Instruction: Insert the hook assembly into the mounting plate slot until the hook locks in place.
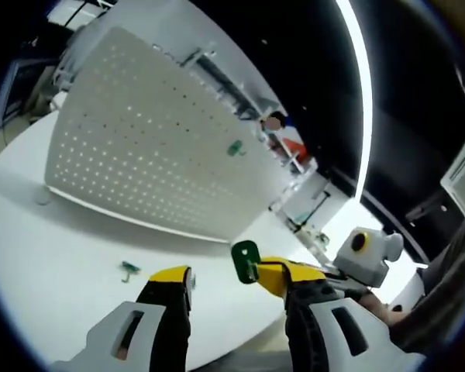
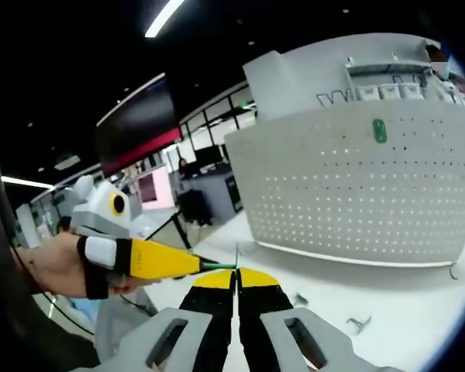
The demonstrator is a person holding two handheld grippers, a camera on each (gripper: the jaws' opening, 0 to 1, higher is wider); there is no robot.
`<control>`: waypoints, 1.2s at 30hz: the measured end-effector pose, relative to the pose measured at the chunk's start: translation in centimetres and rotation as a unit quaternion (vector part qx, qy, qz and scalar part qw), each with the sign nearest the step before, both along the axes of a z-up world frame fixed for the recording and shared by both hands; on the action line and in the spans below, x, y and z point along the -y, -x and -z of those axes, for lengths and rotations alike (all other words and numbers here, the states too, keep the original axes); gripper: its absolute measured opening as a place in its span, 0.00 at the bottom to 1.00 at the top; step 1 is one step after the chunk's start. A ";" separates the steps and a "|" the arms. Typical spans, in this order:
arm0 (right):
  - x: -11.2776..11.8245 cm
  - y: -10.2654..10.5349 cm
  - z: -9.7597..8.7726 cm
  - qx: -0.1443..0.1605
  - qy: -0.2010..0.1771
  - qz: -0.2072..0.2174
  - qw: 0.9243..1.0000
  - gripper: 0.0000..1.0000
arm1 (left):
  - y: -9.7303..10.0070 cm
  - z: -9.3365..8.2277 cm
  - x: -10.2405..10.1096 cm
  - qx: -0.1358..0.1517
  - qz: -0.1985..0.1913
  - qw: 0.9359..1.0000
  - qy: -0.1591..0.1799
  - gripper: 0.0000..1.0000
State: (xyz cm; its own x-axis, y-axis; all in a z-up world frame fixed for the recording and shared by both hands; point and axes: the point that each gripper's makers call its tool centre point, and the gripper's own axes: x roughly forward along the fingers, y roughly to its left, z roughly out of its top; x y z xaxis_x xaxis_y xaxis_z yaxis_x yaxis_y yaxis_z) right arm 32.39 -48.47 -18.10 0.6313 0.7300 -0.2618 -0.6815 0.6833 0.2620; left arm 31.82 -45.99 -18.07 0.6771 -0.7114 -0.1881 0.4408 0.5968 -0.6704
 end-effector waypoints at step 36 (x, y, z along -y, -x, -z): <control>-1.2 0.3 -0.8 0.020 -0.005 -0.011 1.000 0.00 | 0.3 -1.1 0.4 -0.009 0.017 0.997 0.073 0.09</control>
